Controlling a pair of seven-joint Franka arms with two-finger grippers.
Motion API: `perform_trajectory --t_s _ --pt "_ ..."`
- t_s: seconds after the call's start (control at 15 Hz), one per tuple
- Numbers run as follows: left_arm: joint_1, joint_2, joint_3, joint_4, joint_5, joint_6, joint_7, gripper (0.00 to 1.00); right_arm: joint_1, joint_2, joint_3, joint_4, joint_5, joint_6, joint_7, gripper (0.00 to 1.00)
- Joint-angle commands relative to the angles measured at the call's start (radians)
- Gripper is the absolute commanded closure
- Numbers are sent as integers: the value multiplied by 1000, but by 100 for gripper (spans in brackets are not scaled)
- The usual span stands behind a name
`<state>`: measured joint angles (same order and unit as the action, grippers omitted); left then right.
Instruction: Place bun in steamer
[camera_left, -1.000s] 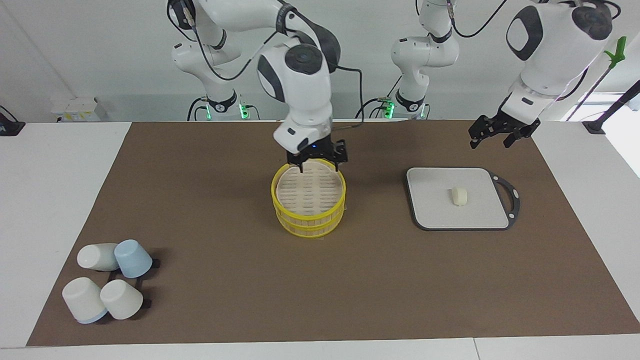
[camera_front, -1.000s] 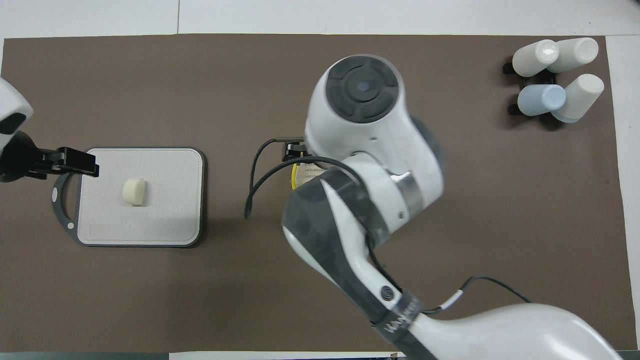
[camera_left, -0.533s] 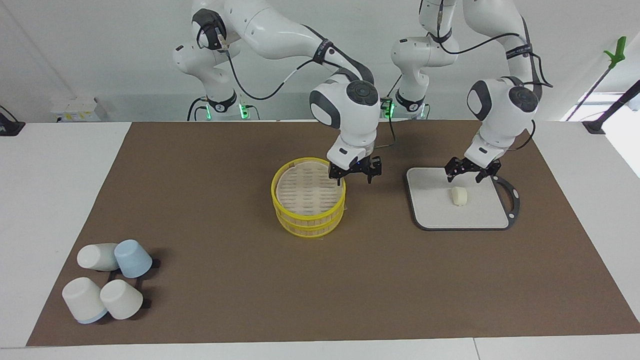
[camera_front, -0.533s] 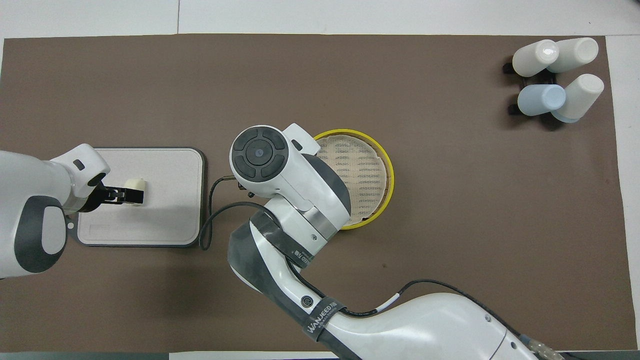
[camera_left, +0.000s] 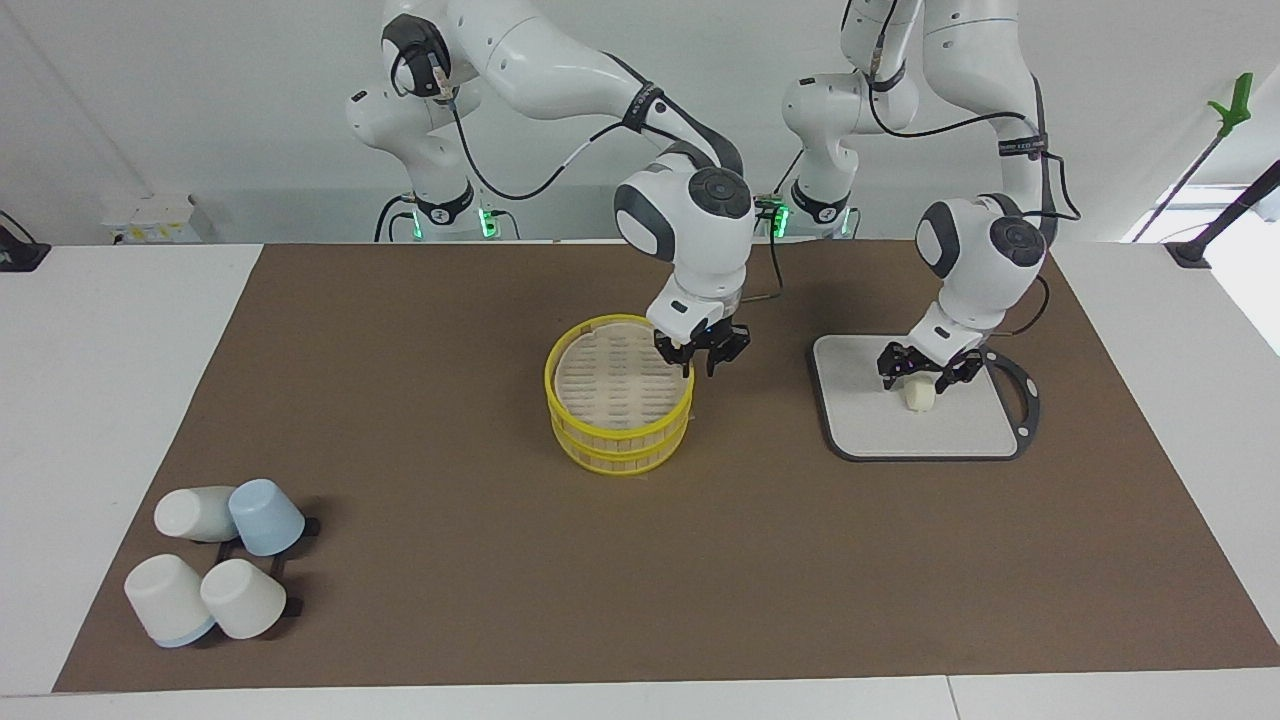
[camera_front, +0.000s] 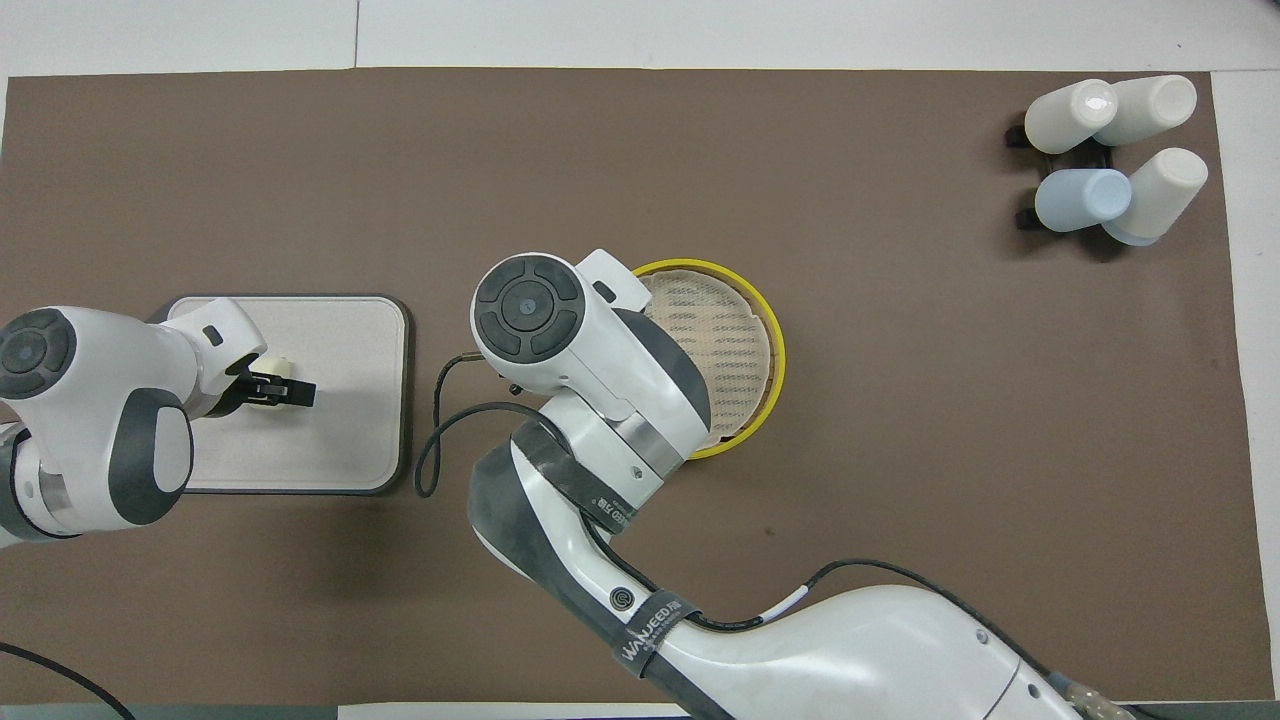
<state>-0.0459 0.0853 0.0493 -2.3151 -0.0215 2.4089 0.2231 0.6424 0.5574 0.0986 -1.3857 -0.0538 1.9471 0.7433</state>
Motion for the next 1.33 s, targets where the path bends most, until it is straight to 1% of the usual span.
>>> perform_trajectory --t_s 0.0,0.07,0.2,0.27,0.4,0.47,0.53,0.67,0.8,0.87,0.93,1.0,1.07,1.13,1.2,1.27 --pt "6 -6 1 -9 -11 12 27 58 -7 -28 13 -33 -23 -13 -13 100" --pt "6 -6 1 2 -11 -5 27 63 -9 -28 13 -30 -29 -31 -16 100" --pt "6 2 1 51 -11 -72 25 66 -10 -34 13 -12 -67 -94 -47 100" --pt "6 4 1 87 -11 -118 19 67 -18 -51 12 0 -81 -140 -73 100" --pt "-5 7 -2 185 -18 -233 -29 67 -73 -88 7 10 -83 -239 -172 100" --pt "-18 8 -8 247 -23 -297 -98 67 -122 -115 7 10 -80 -287 -244 100" --pt "-66 31 -8 325 -29 -360 -187 67 -185 -143 9 10 -81 -321 -321 100" --pt "-162 97 -6 512 -40 -479 -414 67 -286 -168 9 7 -81 -390 -453 100" --pt "-269 166 -6 682 -79 -539 -627 67 -366 -188 7 -6 -83 -418 -530 100" --pt "-335 191 -6 727 -99 -528 -737 67 -388 -189 7 -6 -83 -436 -545 100" --pt "-410 204 -6 733 -100 -512 -839 67 -411 -191 7 -6 -84 -467 -561 100" --pt "-481 217 -6 737 -100 -455 -919 66 -446 -195 7 -4 -83 -487 -587 100" --pt "-542 223 -6 728 -98 -386 -976 66 -472 -205 9 -4 -80 -504 -631 100" --pt "-602 241 -6 708 -94 -340 -1020 66 -477 -209 7 -6 -81 -513 -671 100" --pt "-664 279 -5 700 -89 -308 -1051 66 -483 -215 6 -9 -83 -524 -692 100" --pt "-702 306 -2 697 -84 -282 -1067 66 -503 -217 7 -19 -83 -521 -699 100"
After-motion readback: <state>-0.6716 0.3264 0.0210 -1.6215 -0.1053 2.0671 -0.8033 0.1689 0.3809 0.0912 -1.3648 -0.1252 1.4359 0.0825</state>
